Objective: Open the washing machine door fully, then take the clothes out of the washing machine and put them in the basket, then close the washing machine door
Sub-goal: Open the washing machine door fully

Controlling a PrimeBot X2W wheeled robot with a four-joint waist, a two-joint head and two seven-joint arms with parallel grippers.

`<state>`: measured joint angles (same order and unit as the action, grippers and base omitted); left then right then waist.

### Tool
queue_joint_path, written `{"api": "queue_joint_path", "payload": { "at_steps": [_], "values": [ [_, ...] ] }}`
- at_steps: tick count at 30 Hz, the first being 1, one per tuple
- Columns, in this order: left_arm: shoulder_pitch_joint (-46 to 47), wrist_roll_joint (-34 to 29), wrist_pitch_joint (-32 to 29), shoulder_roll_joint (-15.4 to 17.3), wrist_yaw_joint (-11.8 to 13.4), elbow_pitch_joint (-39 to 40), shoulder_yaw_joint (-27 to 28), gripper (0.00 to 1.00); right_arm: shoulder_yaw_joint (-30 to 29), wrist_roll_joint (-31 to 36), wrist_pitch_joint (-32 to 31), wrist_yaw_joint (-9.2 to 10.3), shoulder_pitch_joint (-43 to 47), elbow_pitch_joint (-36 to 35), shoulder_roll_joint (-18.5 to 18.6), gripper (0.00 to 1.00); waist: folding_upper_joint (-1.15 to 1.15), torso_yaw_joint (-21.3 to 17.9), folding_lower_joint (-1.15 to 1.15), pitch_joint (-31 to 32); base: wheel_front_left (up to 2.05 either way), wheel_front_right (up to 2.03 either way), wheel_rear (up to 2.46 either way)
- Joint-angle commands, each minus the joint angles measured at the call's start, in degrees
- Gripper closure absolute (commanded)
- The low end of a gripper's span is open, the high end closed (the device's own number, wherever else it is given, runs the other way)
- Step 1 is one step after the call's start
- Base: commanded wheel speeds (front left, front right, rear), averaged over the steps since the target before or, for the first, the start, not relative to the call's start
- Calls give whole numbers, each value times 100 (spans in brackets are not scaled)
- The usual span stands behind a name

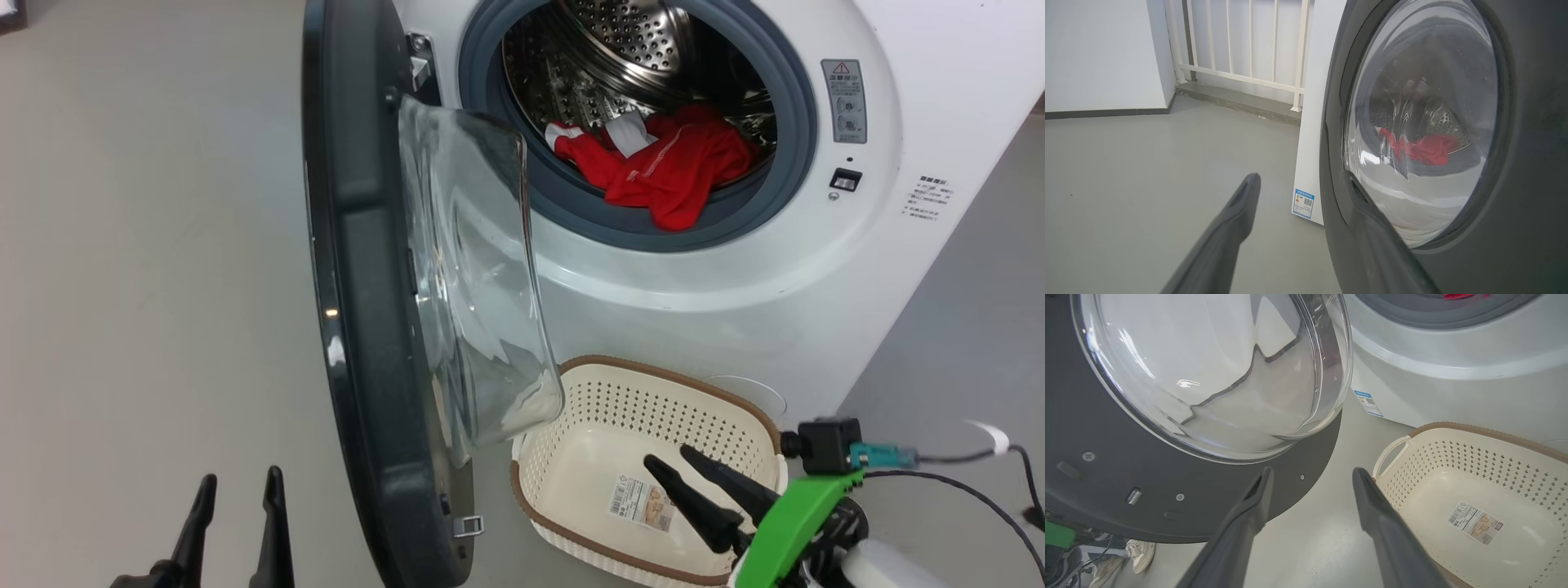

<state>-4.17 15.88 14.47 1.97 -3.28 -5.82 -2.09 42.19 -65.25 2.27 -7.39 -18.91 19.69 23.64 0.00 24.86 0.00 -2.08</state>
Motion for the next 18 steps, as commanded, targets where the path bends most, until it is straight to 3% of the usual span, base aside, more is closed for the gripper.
{"api": "queue_joint_path", "payload": {
  "at_steps": [1,5,9,18],
  "values": [
    [168,20,52,90,-20,100,193,0,93,83,142,-10,-134,-93,43,0,0,-2,0,7,0,0,0],
    [170,8,52,90,-20,89,196,0,498,462,946,-10,-301,219,163,0,0,-2,0,34,0,0,0],
    [159,-8,52,90,-24,85,204,0,613,876,1248,-10,-414,530,177,0,0,-12,0,48,0,0,0],
    [177,-8,52,90,-27,101,230,0,-1017,2584,1271,-10,39,29,-290,0,0,-64,0,-12,0,0,0]
  ]
}}
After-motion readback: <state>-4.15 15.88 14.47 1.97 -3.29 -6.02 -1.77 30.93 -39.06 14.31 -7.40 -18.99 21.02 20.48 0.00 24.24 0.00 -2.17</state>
